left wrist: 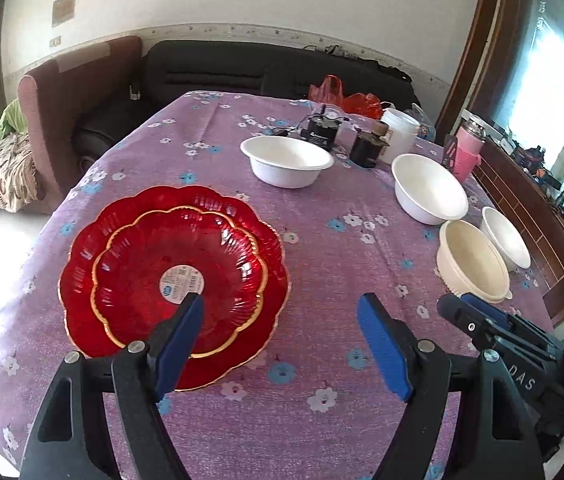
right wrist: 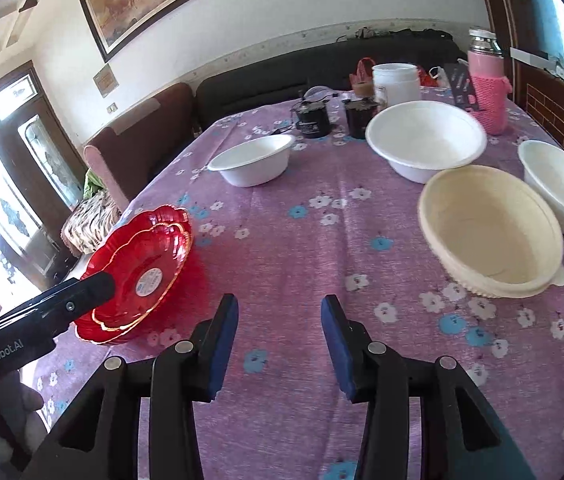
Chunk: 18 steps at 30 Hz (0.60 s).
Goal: Organize plates and bowls
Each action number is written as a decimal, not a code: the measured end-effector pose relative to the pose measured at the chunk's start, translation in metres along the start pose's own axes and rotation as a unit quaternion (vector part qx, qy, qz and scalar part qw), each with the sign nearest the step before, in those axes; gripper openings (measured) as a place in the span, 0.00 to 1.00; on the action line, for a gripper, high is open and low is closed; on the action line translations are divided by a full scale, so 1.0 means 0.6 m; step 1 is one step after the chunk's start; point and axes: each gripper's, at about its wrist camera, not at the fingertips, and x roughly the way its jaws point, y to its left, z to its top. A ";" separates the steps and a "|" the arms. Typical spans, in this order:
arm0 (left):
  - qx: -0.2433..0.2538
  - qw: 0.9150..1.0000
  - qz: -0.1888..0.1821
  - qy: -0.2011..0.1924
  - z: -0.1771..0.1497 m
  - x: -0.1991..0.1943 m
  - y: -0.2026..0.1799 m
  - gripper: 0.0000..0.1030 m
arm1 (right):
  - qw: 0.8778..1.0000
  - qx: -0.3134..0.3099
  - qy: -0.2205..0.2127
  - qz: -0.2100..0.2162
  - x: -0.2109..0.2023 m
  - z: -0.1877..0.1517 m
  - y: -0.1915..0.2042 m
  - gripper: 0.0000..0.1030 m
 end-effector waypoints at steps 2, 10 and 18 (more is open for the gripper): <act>0.001 1.000 -0.010 0.003 0.012 0.003 -0.010 0.76 | 1.000 0.009 -0.008 -0.013 -0.014 0.019 -0.027 0.47; -0.010 0.999 -0.027 -0.013 0.080 -0.036 0.003 0.76 | 0.994 -0.003 -0.094 -0.053 -0.141 0.167 -0.070 0.50; -0.036 0.997 -0.046 -0.052 0.149 -0.129 0.051 0.76 | 0.989 0.051 -0.138 -0.012 -0.252 0.281 -0.079 0.67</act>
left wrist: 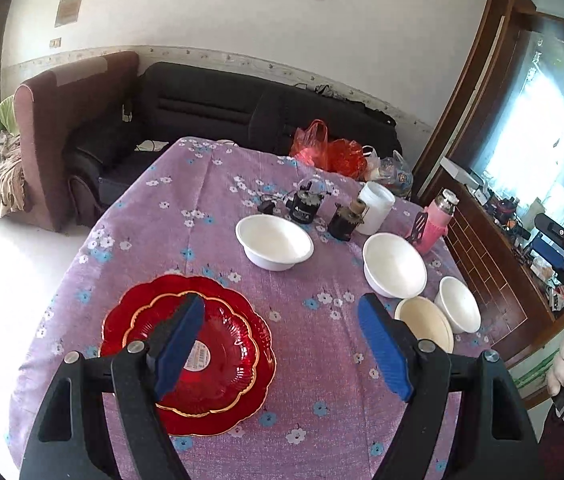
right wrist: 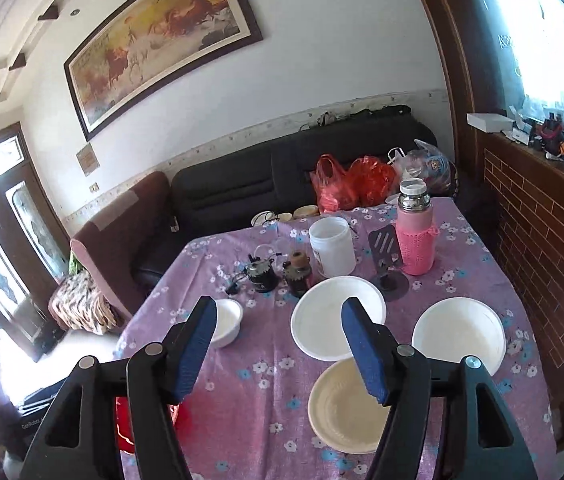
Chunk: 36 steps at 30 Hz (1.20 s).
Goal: Organize plates and bowls
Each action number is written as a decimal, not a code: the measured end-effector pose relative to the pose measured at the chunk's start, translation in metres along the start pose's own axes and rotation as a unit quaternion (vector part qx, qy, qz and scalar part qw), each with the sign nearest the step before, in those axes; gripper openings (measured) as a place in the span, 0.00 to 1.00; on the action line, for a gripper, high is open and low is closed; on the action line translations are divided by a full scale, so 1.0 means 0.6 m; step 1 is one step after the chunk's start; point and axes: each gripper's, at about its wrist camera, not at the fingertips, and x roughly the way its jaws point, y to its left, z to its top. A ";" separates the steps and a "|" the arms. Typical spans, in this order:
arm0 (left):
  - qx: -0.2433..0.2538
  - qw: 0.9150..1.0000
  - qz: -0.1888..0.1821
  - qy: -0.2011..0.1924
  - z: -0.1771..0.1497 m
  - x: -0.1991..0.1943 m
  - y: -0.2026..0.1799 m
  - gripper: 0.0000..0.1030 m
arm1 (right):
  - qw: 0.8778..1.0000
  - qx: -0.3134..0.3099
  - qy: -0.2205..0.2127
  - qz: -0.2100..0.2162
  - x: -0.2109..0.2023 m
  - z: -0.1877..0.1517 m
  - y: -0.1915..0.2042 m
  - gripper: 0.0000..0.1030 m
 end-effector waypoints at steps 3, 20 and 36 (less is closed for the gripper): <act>0.002 1.000 0.002 -0.023 0.016 -0.035 0.005 0.78 | 0.998 0.040 -0.033 0.030 -0.037 0.033 0.001 0.72; 0.040 0.995 -0.002 -0.089 0.169 -0.168 -0.027 0.80 | 0.978 -0.038 -0.143 -0.147 -0.234 0.315 0.164 0.89; -0.023 0.998 0.054 -0.029 0.266 0.119 0.041 0.96 | 0.992 -0.078 0.007 -0.096 0.133 0.261 0.170 0.98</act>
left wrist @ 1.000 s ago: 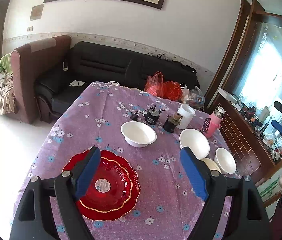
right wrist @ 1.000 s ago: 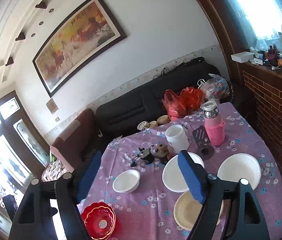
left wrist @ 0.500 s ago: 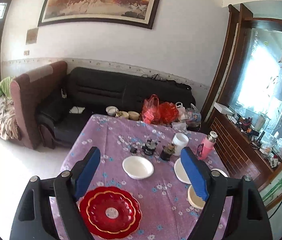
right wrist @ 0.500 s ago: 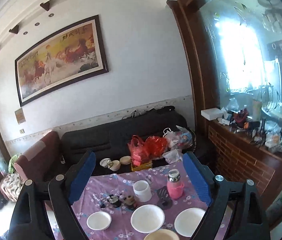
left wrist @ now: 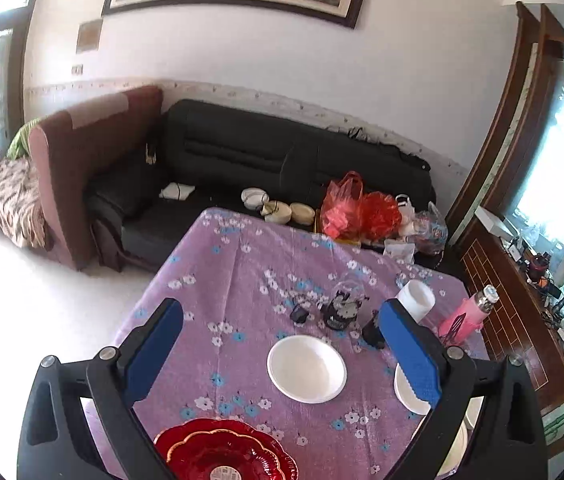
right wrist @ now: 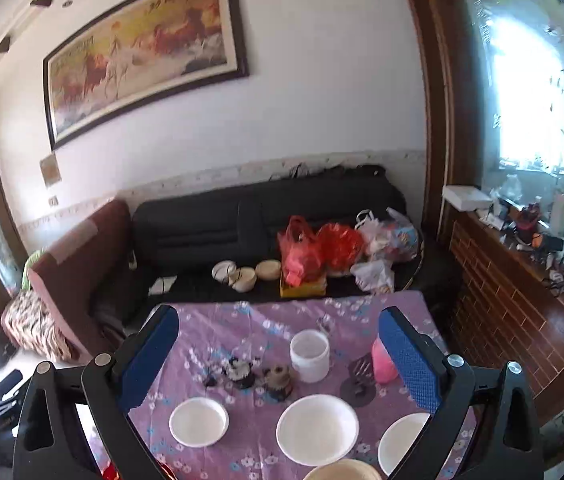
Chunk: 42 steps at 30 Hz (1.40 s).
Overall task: Organize plates and bowls
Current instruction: 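Close both grippers on the rim of the white bowl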
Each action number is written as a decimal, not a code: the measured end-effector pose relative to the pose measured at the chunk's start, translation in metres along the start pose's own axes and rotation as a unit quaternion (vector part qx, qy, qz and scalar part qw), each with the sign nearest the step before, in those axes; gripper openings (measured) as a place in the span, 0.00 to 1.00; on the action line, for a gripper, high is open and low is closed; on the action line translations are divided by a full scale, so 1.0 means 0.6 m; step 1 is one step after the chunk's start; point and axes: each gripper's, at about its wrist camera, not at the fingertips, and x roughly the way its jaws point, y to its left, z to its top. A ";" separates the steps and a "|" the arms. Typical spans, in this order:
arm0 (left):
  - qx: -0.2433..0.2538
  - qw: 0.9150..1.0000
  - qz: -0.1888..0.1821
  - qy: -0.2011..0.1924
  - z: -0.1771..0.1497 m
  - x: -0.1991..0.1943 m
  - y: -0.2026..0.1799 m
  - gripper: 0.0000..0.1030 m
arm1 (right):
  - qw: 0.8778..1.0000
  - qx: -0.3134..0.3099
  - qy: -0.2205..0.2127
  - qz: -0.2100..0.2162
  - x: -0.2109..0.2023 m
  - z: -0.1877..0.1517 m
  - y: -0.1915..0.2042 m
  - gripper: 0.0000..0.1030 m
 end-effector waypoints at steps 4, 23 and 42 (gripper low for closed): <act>-0.031 0.996 0.000 0.081 -0.048 0.137 0.031 0.85 | 0.995 0.007 0.089 0.051 0.157 -0.094 0.036 0.80; -0.062 0.966 0.015 0.250 -0.137 0.418 0.045 0.66 | 0.956 0.038 0.277 0.092 0.484 -0.334 0.092 0.58; -0.073 0.951 -0.017 0.300 -0.181 0.454 0.043 0.14 | 0.948 0.046 0.303 0.086 0.517 -0.394 0.113 0.12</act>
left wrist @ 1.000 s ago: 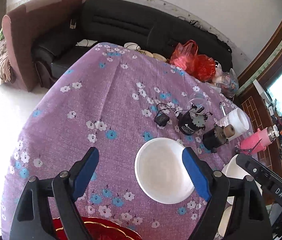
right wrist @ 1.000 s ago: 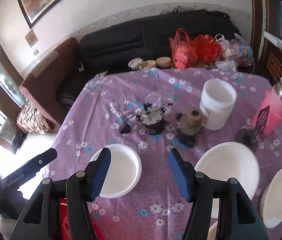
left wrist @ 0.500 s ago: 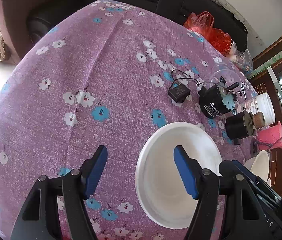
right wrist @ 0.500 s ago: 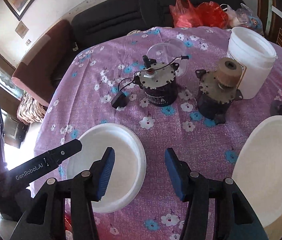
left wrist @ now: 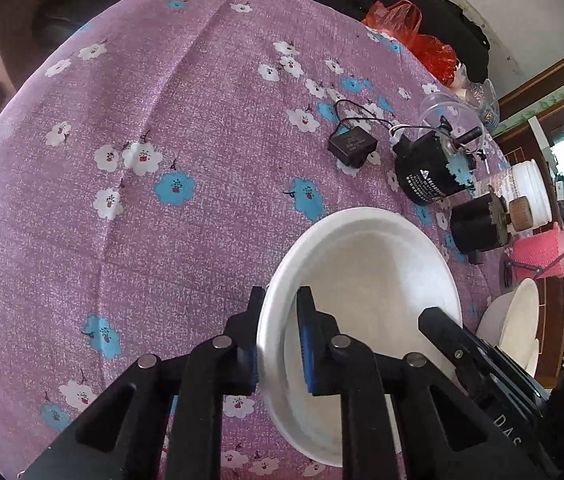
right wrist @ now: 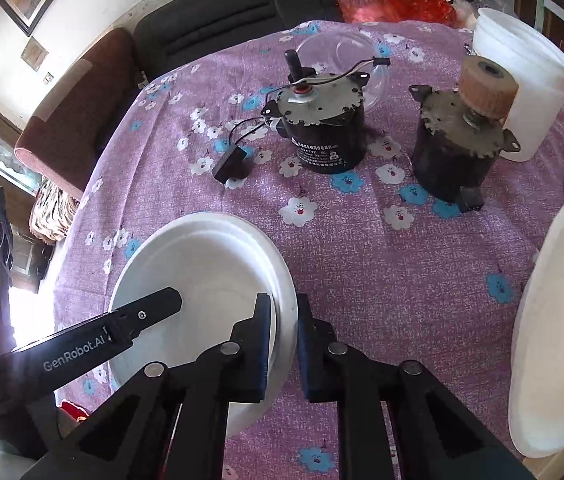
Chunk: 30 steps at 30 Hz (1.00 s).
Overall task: Organize plates and bowls
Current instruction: 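Close both grippers on the rim of the white bowl, then carry the white bowl onto the stacked red plates and open both grippers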
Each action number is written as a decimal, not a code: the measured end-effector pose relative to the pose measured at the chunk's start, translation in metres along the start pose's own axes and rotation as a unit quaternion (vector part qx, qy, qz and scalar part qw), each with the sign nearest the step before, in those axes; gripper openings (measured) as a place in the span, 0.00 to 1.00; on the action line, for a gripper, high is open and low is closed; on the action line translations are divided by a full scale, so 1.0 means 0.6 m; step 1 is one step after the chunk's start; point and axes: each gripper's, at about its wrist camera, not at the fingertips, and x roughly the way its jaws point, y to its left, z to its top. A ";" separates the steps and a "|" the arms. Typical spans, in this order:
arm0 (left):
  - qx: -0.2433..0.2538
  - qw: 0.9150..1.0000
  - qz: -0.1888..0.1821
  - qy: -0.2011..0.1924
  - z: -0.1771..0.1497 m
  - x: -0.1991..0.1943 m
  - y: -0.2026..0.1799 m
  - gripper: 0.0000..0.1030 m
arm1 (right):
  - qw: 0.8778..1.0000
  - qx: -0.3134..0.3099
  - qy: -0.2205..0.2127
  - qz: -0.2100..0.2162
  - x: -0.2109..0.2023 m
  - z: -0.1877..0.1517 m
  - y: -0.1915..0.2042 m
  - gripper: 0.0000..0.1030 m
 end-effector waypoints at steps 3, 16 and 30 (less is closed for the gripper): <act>0.000 1.000 -0.009 -0.022 -0.010 -0.036 -0.002 0.14 | 1.000 -0.004 -0.014 0.010 -0.028 -0.004 0.006 0.11; -0.018 0.995 -0.014 -0.099 -0.148 -0.209 0.061 0.14 | 0.994 -0.086 -0.049 0.048 -0.153 -0.115 0.104 0.12; -0.073 0.993 0.014 -0.094 -0.298 -0.196 0.195 0.15 | 0.990 -0.134 0.012 0.050 -0.087 -0.286 0.180 0.12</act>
